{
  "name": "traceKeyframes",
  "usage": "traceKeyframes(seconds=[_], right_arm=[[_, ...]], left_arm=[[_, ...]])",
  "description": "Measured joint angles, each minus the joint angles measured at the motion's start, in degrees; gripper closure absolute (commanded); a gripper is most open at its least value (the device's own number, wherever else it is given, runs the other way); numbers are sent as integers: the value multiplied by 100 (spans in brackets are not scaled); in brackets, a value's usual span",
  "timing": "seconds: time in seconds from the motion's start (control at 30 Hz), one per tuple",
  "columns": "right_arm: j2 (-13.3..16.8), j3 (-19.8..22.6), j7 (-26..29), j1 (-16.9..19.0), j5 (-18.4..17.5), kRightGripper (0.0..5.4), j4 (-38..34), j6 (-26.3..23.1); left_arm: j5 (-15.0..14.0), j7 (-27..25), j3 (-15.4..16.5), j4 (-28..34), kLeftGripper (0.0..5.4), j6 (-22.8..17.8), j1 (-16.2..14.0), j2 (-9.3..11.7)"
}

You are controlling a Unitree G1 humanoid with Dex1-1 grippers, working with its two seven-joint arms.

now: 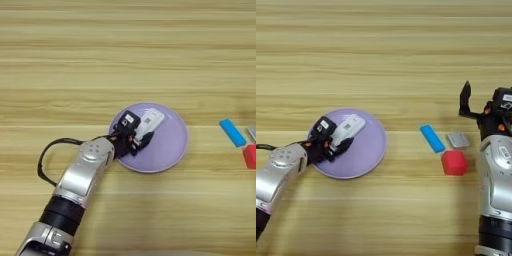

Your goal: Move the objects on the table

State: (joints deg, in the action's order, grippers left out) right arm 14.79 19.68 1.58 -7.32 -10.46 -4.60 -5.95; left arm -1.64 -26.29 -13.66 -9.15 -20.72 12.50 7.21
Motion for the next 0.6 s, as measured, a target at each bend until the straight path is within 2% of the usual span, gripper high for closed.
traceKeyframes(seconds=[0.13, 0.23, 0.43, 0.6], right_arm=[[0, 0, 1, 0, 1, 0, 13, 0], [0, -1, 2, 0, 0, 0, 29, -2], [0, -2, 6, 0, -1, 0, 89, -2], [0, -3, 9, 0, -8, 0, 97, -2]], left_arm=[[-133, -24, 183, 62, 255, 0, 1, 22], [-346, -70, 312, 180, 255, -14, 10, -1], [-487, -21, 473, 319, 255, -69, 67, -24], [-705, 94, 922, 677, 255, -159, 200, 77]])
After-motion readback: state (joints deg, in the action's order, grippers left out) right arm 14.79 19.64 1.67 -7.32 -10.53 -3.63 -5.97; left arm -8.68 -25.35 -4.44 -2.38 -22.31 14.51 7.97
